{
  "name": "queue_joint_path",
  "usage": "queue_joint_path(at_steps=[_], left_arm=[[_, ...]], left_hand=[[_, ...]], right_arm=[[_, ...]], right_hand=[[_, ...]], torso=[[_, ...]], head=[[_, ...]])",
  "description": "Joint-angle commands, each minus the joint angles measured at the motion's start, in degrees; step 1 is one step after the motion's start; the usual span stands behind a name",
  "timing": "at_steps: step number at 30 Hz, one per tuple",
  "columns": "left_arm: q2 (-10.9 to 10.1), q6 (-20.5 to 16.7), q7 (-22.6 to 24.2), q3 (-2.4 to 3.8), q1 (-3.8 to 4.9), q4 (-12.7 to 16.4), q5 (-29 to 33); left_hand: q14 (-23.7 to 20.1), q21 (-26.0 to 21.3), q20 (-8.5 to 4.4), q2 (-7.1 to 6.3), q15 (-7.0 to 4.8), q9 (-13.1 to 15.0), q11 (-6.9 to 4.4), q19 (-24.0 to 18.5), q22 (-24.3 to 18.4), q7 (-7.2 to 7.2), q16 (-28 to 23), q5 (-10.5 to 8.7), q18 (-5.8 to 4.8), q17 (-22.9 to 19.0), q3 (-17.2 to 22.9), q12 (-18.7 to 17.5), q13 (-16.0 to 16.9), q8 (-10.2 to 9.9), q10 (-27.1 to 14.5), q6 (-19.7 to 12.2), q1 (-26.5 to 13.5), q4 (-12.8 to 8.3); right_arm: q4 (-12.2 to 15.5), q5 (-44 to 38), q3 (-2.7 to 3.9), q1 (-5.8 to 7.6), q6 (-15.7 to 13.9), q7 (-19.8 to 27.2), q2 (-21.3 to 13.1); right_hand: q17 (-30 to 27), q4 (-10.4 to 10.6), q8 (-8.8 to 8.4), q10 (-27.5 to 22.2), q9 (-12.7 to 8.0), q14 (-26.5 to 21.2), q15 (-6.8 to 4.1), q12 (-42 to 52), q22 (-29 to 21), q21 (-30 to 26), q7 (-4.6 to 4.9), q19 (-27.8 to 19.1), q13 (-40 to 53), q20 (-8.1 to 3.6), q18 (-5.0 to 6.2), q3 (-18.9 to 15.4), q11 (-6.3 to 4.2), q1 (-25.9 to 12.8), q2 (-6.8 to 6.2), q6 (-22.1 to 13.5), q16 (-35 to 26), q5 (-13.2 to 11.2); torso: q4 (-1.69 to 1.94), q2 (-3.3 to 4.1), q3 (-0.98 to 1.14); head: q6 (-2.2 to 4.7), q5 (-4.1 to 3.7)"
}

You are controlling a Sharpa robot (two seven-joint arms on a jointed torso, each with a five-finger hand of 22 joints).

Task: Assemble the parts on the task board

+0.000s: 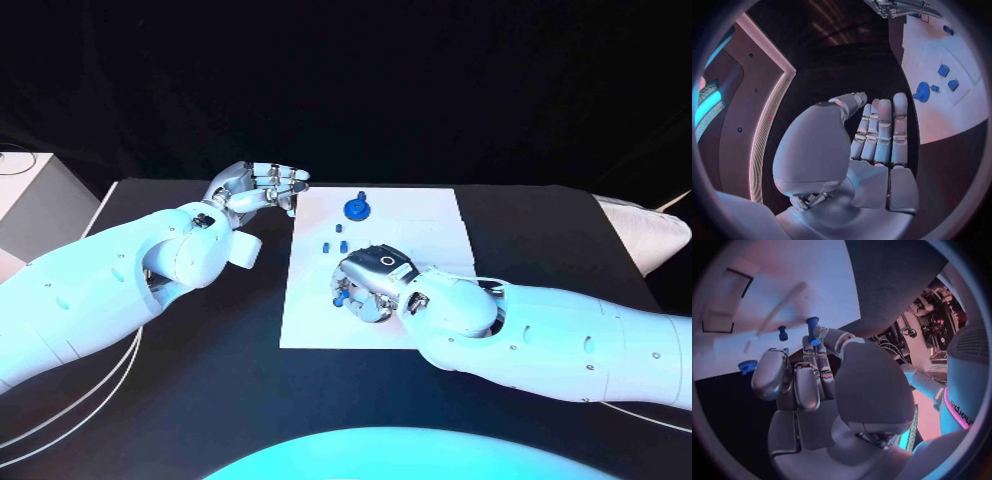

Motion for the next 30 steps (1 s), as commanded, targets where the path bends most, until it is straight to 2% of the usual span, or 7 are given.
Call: queue_joint_path(at_steps=[1,14,19,20,21,28,30], left_arm=[[0.07,0.75,0.30,0.03,0.01,0.15,0.23],[-0.03,0.72,0.29,0.03,0.02,0.20,0.23],[-0.09,0.73,0.26,0.03,0.02,0.20,0.23],[-0.09,0.73,0.26,0.03,0.02,0.20,0.23],[-0.10,0.73,0.26,0.03,0.02,0.20,0.23],[-0.11,0.75,0.25,0.03,0.02,0.16,0.23],[-0.11,0.75,0.24,0.03,0.02,0.15,0.23]], left_hand=[[-0.22,-0.38,-0.04,0.41,-0.14,-0.09,-0.06,0.42,-0.05,-0.02,-0.22,-0.07,0.90,-0.10,-0.11,0.35,0.05,0.39,-0.46,0.21,-0.03,0.38],[-0.22,-0.38,-0.04,0.41,-0.14,-0.09,-0.06,0.42,-0.05,-0.02,-0.22,-0.07,0.90,-0.10,-0.11,0.35,0.05,0.39,-0.46,0.21,-0.03,0.38],[-0.22,-0.38,-0.04,0.41,-0.14,-0.09,-0.06,0.42,-0.05,-0.02,-0.22,-0.07,0.90,-0.10,-0.11,0.35,0.05,0.39,-0.46,0.21,-0.03,0.38],[-0.22,-0.38,-0.04,0.41,-0.14,-0.09,-0.06,0.42,-0.05,-0.02,-0.22,-0.07,0.90,-0.10,-0.11,0.35,0.05,0.39,-0.46,0.21,-0.03,0.38],[-0.22,-0.38,-0.04,0.41,-0.14,-0.09,-0.06,0.42,-0.05,-0.02,-0.22,-0.07,0.90,-0.10,-0.11,0.35,0.05,0.39,-0.46,0.21,-0.03,0.38],[-0.22,-0.38,-0.04,0.41,-0.14,-0.09,-0.06,0.42,-0.05,-0.02,-0.22,-0.07,0.90,-0.10,-0.11,0.35,0.05,0.39,-0.46,0.21,-0.03,0.38],[-0.22,-0.38,-0.04,0.41,-0.14,-0.09,-0.06,0.42,-0.05,-0.02,-0.22,-0.07,0.90,-0.10,-0.11,0.35,0.05,0.39,-0.46,0.21,-0.03,0.38]], right_arm=[[-0.19,-0.77,-0.12,-0.14,3.84,-0.29,0.48],[-0.78,0.21,-0.15,-0.14,4.04,0.92,1.14],[-0.90,0.30,-0.15,-0.14,2.73,0.90,0.91],[-0.92,0.31,-0.15,-0.14,2.43,0.88,0.85],[-0.93,0.32,-0.15,-0.14,1.97,0.84,0.77],[-0.81,0.36,-0.15,-0.14,-0.50,0.50,0.28],[-0.73,0.37,-0.15,-0.14,-1.09,0.38,0.02]], right_hand=[[-0.13,-0.15,0.07,4.28,0.10,1.08,-0.29,-0.01,-0.06,-0.37,0.00,-0.33,0.89,-0.20,-0.49,-0.21,-3.97,-0.58,0.28,0.19,-0.01,-0.40],[-2.14,1.77,-4.17,-4.67,-1.05,0.52,1.34,-1.21,-2.98,-3.96,0.86,-1.55,-1.56,1.19,0.09,-2.48,-2.02,-5.98,-3.63,-7.06,-0.90,0.57],[-4.13,1.97,-5.28,-10.73,-1.49,0.04,2.09,-1.03,-7.54,-9.10,0.72,-2.75,-3.57,1.92,0.98,-7.92,-1.10,-4.65,-2.88,-8.70,-1.83,0.17],[-5.07,2.38,-5.81,-12.57,-1.86,-0.18,2.37,-0.75,-8.94,-10.75,0.58,-2.96,-4.18,2.24,1.22,-12.30,-0.70,-3.24,-1.85,-9.20,-2.30,0.14],[-6.14,4.10,-6.46,-14.37,-2.60,-0.41,2.53,-0.44,-10.31,-12.47,0.08,-2.93,-4.23,2.71,1.33,-19.21,-0.26,-0.19,0.33,-9.53,-2.86,0.36],[-7.85,15.84,-7.21,-19.39,-4.97,-0.84,3.33,-0.62,-12.78,-15.68,-0.66,-2.73,-4.43,3.03,1.73,-29.72,0.55,8.76,-1.14,-12.88,-3.58,0.36],[-7.81,16.93,-7.21,-19.90,-5.16,-0.83,3.41,-0.66,-12.85,-15.82,-0.66,-2.68,-4.44,3.07,1.73,-30.45,0.66,9.55,-1.58,-13.25,-3.52,0.44]], torso=[[0.04,0.00,0.00],[0.02,-0.02,0.03],[-0.05,-0.01,0.05],[-0.07,-0.01,0.06],[-0.06,-0.02,0.07],[-0.05,0.00,0.11],[-0.02,0.00,0.10]], head=[[-0.12,-0.06],[-0.14,-0.04],[-0.08,-0.04],[-0.09,-0.01],[-0.08,-0.02],[0.07,-0.20],[0.11,-0.27]])
